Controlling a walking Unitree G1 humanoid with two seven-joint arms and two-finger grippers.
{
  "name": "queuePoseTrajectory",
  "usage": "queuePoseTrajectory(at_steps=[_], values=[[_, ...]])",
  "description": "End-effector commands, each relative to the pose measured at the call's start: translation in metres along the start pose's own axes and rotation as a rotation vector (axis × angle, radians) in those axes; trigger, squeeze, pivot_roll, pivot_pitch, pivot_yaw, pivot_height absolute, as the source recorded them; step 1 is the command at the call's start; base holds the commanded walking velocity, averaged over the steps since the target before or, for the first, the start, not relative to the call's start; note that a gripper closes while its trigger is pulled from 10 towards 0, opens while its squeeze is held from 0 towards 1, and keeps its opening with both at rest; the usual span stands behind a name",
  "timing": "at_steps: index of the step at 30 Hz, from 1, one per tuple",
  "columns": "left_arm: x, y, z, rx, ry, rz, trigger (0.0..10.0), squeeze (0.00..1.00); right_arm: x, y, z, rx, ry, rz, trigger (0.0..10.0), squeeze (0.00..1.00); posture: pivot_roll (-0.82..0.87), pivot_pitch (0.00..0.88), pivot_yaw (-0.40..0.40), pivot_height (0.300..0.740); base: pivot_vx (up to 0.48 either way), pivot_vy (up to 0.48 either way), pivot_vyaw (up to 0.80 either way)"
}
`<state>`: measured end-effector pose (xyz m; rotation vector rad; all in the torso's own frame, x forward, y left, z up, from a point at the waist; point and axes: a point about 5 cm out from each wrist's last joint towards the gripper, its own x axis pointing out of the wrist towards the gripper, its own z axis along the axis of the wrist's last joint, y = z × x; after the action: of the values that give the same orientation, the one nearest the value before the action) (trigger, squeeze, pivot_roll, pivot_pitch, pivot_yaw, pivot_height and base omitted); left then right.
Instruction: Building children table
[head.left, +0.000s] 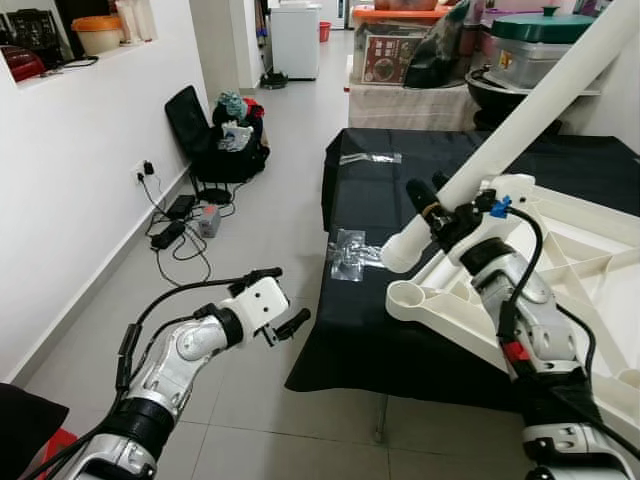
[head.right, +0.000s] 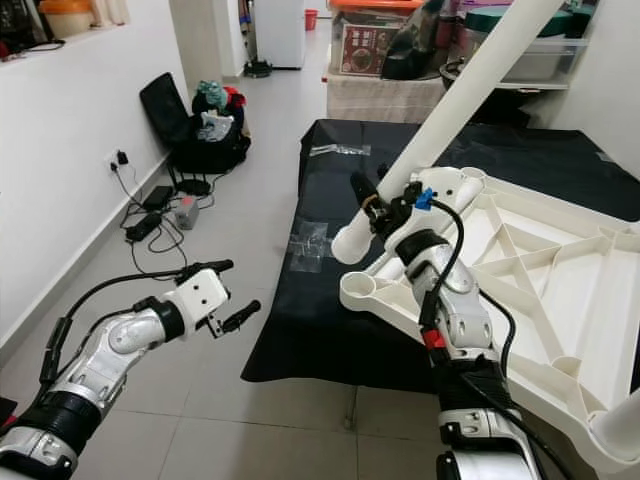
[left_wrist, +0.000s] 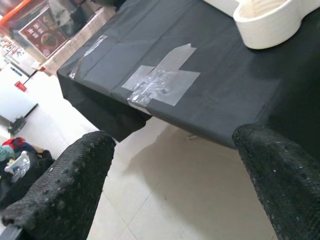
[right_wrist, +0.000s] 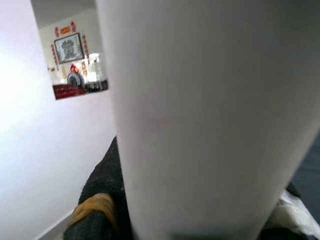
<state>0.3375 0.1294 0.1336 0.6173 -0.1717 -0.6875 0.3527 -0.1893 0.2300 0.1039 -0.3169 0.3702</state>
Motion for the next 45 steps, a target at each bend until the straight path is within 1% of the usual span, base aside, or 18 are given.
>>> queuePoseTrajectory(at_steps=[1, 7, 8, 9, 10, 11, 12, 15, 18, 21, 27, 32, 35, 37, 38, 41, 44, 45], values=[[-0.002, 0.0, -0.002, -0.009, 0.012, 0.009, 10.0, 0.0, -0.001, 0.003, -0.006, -0.017, 0.01, 0.02, 0.0, 0.0, 0.09, 0.0, -0.04, 0.74, 0.0, 0.0, 0.0], [-0.004, 0.0, -0.003, -0.009, 0.019, 0.014, 10.0, 0.0, -0.001, 0.002, -0.008, -0.076, 0.03, 0.049, 0.0, 0.0, 0.09, 0.0, -0.045, 0.74, 0.0, 0.0, 0.0], [-0.005, 0.0, -0.003, -0.011, 0.023, 0.017, 10.0, 0.0, 0.0, 0.001, -0.009, -0.114, 0.041, 0.06, 0.0, 0.0, 0.09, 0.0, -0.05, 0.74, 0.0, 0.0, 0.0], [-0.005, 0.0, -0.003, -0.011, 0.023, 0.017, 10.0, 0.0, 0.0, 0.001, -0.009, -0.114, 0.041, 0.06, 0.0, 0.0, 0.09, 0.0, -0.05, 0.74, 0.0, 0.0, 0.0], [-0.006, -0.001, -0.004, -0.013, 0.027, 0.02, 10.0, 0.0, 0.0, 0.0, -0.009, -0.162, 0.055, 0.072, 0.0, 0.0, 0.09, 0.0, -0.053, 0.74, 0.0, 0.0, 0.0], [-0.006, -0.001, -0.004, -0.013, 0.027, 0.02, 10.0, 0.0, 0.0, 0.0, -0.009, -0.162, 0.055, 0.072, 0.0, 0.0, 0.09, 0.0, -0.053, 0.74, 0.0, 0.0, 0.0], [-0.007, -0.002, -0.005, -0.015, 0.031, 0.022, 10.0, 0.0, 0.0, -0.004, -0.011, -0.212, 0.077, 0.072, 0.0, 0.0, 0.09, 0.0, -0.058, 0.74, 0.0, 0.0, 0.0], [-0.009, -0.002, -0.006, -0.018, 0.036, 0.028, 10.0, 0.0, 0.0, -0.008, -0.013, -0.271, 0.109, 0.066, 0.0, 0.0, 0.1, 0.0, -0.061, 0.74, 0.0, 0.0, 0.0], [-0.01, -0.002, -0.007, -0.019, 0.04, 0.032, 10.0, 0.0, -0.001, -0.009, -0.016, -0.297, 0.133, 0.073, 0.0, 0.0, 0.1, 0.0, -0.063, 0.74, 0.0, 0.0, 0.0], [-0.01, -0.002, -0.007, -0.02, 0.042, 0.034, 10.0, 0.0, -0.002, -0.006, -0.02, -0.299, 0.151, 0.088, 0.0, 0.0, 0.1, 0.0, -0.063, 0.74, 0.0, 0.0, 0.0], [-0.011, 0.0, -0.008, -0.021, 0.051, 0.042, 10.0, 0.0, -0.009, 0.009, -0.041, -0.291, 0.208, 0.169, 0.0, 0.0, 0.09, 0.0, -0.064, 0.74, 0.0, 0.0, 0.0], [-0.011, 0.0, -0.008, -0.021, 0.052, 0.043, 10.0, 0.0, -0.01, 0.012, -0.043, -0.287, 0.211, 0.185, 0.0, 0.0, 0.09, 0.0, -0.064, 0.74, 0.0, 0.0, 0.0], [-0.012, 0.0, -0.008, -0.022, 0.058, 0.046, 10.0, 0.0, -0.015, 0.025, -0.054, -0.273, 0.233, 0.238, 0.0, 0.0, 0.09, 0.0, -0.067, 0.74, 0.0, 0.0, 0.0], [-0.012, 0.0, -0.008, -0.022, 0.058, 0.046, 10.0, 0.0, -0.015, 0.025, -0.054, -0.273, 0.233, 0.238, 0.0, 0.0, 0.09, 0.0, -0.067, 0.74, 0.0, 0.0, 0.0], [-0.012, 0.001, -0.009, -0.023, 0.06, 0.049, 10.0, 0.0, -0.018, 0.032, -0.061, -0.254, 0.248, 0.271, 0.0, 0.0, 0.09, 0.0, -0.068, 0.74, 0.0, 0.0, 0.0], [-0.012, 0.002, -0.009, -0.025, 0.062, 0.051, 10.0, 0.0, -0.02, 0.038, -0.065, -0.234, 0.259, 0.293, 0.0, 0.0, 0.09, 0.0, -0.07, 0.74, 0.0, 0.0, 0.0], [-0.012, 0.003, -0.01, -0.05, 0.065, 0.06, 10.0, 0.0, -0.025, 0.047, -0.071, -0.144, 0.287, 0.336, 0.0, 0.0, 0.09, 0.0, -0.071, 0.74, 0.0, 0.0, 0.0], [-0.012, 0.003, -0.01, -0.05, 0.065, 0.06, 10.0, 0.0, -0.025, 0.047, -0.071, -0.144, 0.287, 0.336, 0.0, 0.0, 0.09, 0.0, -0.071, 0.74, 0.0, 0.0, 0.0]])
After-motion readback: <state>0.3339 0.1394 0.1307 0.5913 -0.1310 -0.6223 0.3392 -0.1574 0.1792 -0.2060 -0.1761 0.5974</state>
